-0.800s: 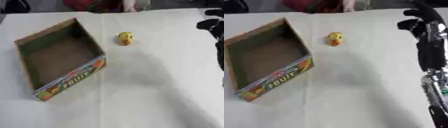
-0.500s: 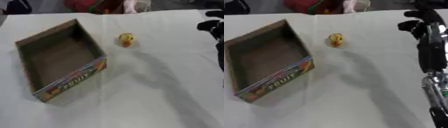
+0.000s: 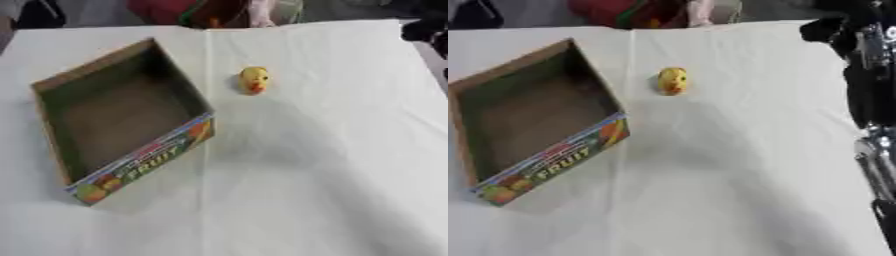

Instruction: Pick up objects on the table and place them in the box.

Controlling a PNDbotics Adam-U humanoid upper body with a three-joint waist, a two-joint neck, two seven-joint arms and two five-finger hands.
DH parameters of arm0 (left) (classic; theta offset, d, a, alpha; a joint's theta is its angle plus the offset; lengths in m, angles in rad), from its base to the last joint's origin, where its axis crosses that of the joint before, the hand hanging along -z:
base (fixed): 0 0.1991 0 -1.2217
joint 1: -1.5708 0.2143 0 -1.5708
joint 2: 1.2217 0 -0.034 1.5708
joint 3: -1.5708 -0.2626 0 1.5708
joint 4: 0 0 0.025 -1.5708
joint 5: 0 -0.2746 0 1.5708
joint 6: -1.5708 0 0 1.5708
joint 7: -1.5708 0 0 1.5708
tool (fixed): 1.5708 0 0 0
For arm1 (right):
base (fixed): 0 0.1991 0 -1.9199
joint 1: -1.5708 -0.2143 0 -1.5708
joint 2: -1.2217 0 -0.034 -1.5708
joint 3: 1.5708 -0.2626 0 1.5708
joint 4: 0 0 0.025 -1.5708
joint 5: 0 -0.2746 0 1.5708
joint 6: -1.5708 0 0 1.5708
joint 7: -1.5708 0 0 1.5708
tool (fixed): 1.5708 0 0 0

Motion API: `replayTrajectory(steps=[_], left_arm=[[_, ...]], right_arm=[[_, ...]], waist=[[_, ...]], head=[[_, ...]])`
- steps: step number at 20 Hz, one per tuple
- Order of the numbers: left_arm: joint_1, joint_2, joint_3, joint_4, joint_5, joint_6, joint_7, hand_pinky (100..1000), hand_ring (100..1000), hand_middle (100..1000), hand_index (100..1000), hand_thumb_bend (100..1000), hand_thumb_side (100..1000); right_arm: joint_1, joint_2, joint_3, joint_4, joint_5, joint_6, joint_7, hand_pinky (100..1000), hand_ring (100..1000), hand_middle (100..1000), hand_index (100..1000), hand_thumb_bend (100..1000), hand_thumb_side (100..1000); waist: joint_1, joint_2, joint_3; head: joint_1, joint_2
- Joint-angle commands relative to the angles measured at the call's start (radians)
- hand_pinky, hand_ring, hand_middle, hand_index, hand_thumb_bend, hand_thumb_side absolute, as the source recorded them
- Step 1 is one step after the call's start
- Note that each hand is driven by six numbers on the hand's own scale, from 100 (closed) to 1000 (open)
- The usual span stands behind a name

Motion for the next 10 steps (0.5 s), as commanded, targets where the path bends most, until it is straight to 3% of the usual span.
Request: replayTrajectory(steps=[1,6,10], left_arm=[[-0.002,0.041,-0.003,-0.019,0.007,-0.004,-0.007,310,442,427,583,100,853],[0.004,0.044,-0.008,-0.019,0.01,-0.004,-0.014,310,441,426,583,100,853],[0.007,0.043,-0.011,-0.019,0.012,-0.004,-0.019,310,441,426,582,100,852]], right_arm=[[-0.048,-0.108,0.015,-0.02,0.079,0.033,0.02,717,710,771,913,100,841],[-0.145,-0.202,0.066,-0.02,0.162,0.127,0.066,718,720,780,915,100,862],[-0.258,-0.248,0.122,0.024,0.224,0.186,0.146,724,735,795,923,100,875]], waist=[[-0.001,-0.021,0.002],[-0.001,-0.024,0.012],[-0.003,-0.029,0.019]], head=[[-0.007,-0.006],[-0.019,-0.002],[-0.027,0.003]])
